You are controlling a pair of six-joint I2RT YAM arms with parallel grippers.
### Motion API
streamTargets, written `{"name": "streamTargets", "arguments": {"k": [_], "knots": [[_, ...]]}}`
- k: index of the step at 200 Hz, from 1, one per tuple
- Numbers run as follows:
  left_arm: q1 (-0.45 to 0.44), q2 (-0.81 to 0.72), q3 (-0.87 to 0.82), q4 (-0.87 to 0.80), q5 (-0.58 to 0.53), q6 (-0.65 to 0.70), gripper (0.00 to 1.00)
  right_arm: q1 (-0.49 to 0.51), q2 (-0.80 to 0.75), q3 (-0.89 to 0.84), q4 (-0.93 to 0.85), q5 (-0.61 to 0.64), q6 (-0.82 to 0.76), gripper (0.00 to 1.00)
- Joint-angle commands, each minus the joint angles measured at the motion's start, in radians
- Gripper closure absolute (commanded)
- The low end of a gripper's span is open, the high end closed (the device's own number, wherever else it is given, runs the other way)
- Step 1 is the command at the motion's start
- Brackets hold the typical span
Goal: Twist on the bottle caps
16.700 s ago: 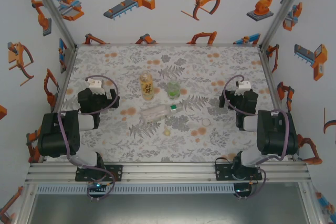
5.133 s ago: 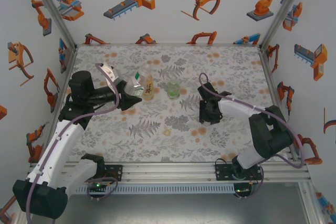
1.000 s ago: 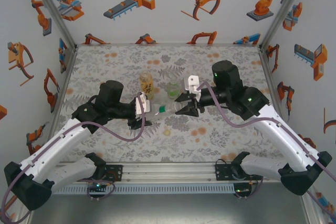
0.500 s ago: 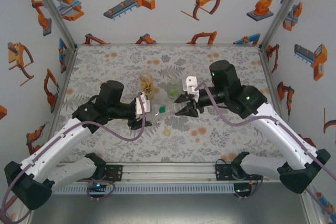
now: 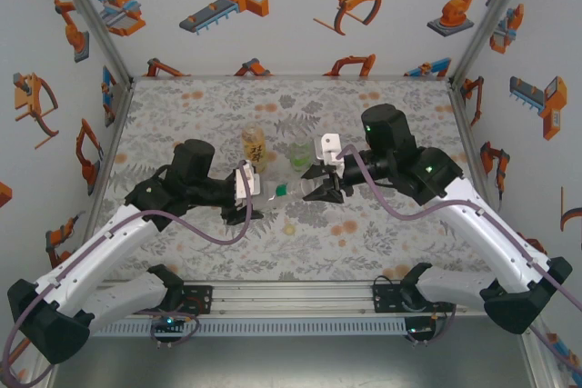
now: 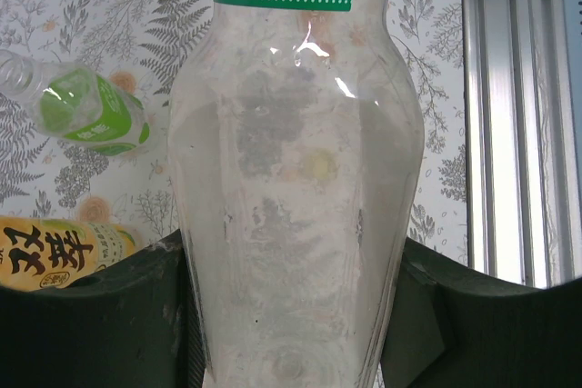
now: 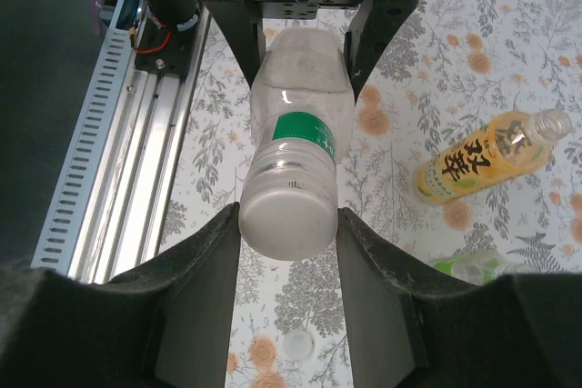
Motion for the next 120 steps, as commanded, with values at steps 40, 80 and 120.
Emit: {"name": "streamTargets", "arguments": {"k": [40, 80, 120], "knots": [[-0.003, -0.02, 0.011, 0.006, 0.031, 0.012, 1.0, 0.02, 0.017, 0.026, -0.015, -0.014, -0.017, 1.0], [-0.003, -0.041, -0.002, 0.023, 0.029, 0.009, 1.0, 0.024, 0.017, 0.031, -0.039, 0.0, -0.025, 1.0], [-0.003, -0.051, -0.001, 0.029, -0.004, -0.001, 1.0, 0.026, 0.017, 0.038, -0.043, -0.023, -0.027, 1.0]]}}
